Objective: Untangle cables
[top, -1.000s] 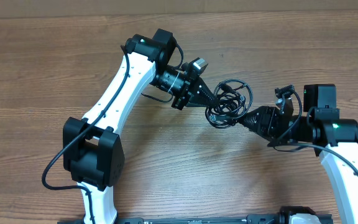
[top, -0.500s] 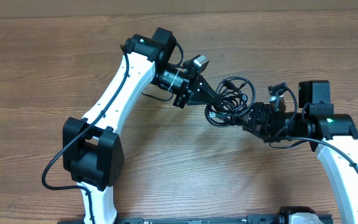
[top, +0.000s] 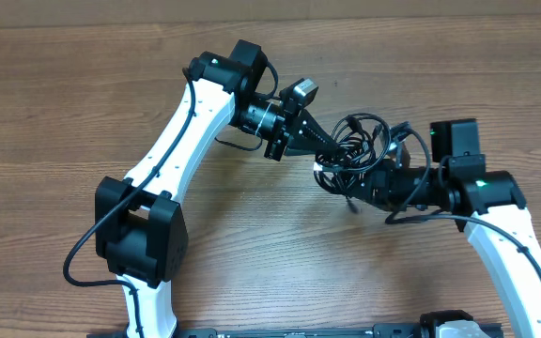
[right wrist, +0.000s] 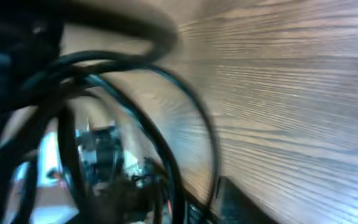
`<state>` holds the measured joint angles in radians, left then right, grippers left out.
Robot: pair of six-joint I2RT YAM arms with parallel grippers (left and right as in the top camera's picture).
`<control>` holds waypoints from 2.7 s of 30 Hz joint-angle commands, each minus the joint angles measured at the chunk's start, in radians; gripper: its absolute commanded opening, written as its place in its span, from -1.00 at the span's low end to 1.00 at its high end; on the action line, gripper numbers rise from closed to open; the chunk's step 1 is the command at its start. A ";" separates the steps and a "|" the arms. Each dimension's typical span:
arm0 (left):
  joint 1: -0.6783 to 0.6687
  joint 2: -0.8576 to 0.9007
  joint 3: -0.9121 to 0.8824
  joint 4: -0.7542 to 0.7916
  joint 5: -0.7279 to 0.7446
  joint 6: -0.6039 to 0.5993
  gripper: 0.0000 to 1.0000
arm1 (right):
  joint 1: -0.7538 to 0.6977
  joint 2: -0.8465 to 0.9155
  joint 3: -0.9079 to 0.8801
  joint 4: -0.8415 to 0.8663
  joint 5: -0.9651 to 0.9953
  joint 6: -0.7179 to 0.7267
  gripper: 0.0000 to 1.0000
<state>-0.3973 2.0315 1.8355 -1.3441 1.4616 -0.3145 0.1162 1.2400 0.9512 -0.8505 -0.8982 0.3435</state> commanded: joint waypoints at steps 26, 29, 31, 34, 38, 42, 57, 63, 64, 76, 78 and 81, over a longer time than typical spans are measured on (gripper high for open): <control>0.192 0.006 0.027 -0.103 -0.475 -0.004 -0.92 | 0.036 0.029 0.018 -0.172 0.894 0.385 -0.64; 0.201 0.006 0.027 -0.125 -0.690 -0.052 -0.92 | 0.036 0.029 0.018 -0.182 0.931 0.408 -0.52; 0.201 0.006 0.027 -0.151 -0.814 -0.085 -0.92 | 0.036 0.029 0.018 -0.184 0.931 0.409 -0.52; 0.199 0.006 0.027 -0.169 -0.912 -0.087 -0.92 | 0.036 0.029 0.018 -0.183 0.929 0.418 -0.53; 0.178 0.006 0.027 -0.177 -0.889 -0.084 -0.92 | 0.036 0.029 0.018 -0.162 0.869 0.415 -0.45; 0.152 0.006 0.027 -0.158 -0.925 -0.075 -0.92 | 0.036 0.029 0.018 -0.156 0.865 0.415 -0.43; 0.121 0.007 0.026 -0.155 -0.799 0.054 -0.92 | 0.036 0.031 0.018 -0.105 0.700 0.396 0.21; 0.093 0.007 0.026 -0.150 -0.503 0.221 -0.92 | 0.036 0.031 0.018 -0.048 0.499 0.275 0.48; 0.090 0.007 0.026 -0.151 -0.476 0.221 -0.91 | 0.036 0.031 0.018 -0.048 0.485 0.276 0.48; 0.056 0.007 0.026 -0.113 -0.163 0.226 -0.92 | 0.048 0.031 0.018 -0.037 0.414 0.275 0.50; 0.049 0.007 0.026 -0.091 -0.151 0.225 -0.92 | 0.055 0.031 0.018 -0.032 0.402 0.276 0.51; 0.043 0.007 0.026 -0.084 -0.132 0.225 -0.92 | 0.077 0.031 0.018 -0.024 0.408 0.275 0.50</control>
<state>-0.3408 2.0315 1.8370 -1.4349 1.2232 -0.1184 0.1677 1.2682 0.9527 -0.8837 -0.4747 0.6281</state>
